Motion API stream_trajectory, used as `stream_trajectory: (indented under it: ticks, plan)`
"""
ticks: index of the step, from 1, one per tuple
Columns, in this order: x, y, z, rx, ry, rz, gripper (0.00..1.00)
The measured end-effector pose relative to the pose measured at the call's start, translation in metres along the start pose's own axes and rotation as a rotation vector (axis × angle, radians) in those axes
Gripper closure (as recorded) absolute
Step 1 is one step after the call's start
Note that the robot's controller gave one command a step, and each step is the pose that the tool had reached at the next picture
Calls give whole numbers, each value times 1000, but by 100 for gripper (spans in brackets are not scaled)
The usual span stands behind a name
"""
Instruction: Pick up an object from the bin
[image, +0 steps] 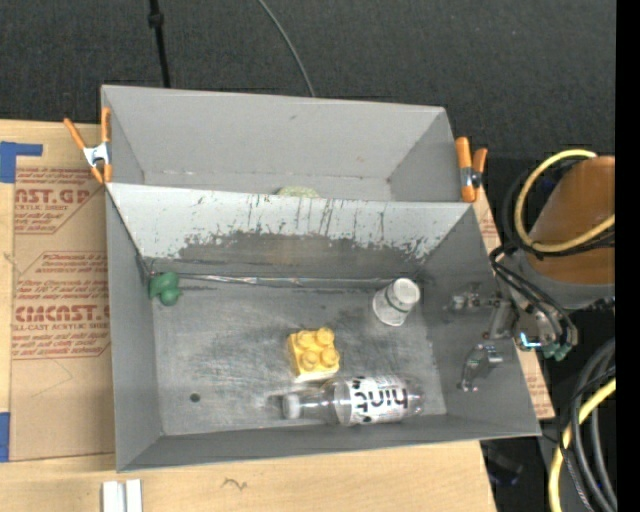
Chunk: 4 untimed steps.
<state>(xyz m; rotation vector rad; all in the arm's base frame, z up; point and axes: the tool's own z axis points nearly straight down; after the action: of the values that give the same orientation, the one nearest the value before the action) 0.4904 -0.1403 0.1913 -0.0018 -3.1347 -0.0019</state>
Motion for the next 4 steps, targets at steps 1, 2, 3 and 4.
stream_trajectory:
  ticks: [1, 2, 3, 4]
  plan:
    - [-2, 1, -4, 2, -8, -2, 0]
    - [0, 24, 41, 3, -11, -114, 0]
    - [3, 73, 54, 2, -6, -342, 0]
    - [4, 85, 53, 0, -7, -271, 0]
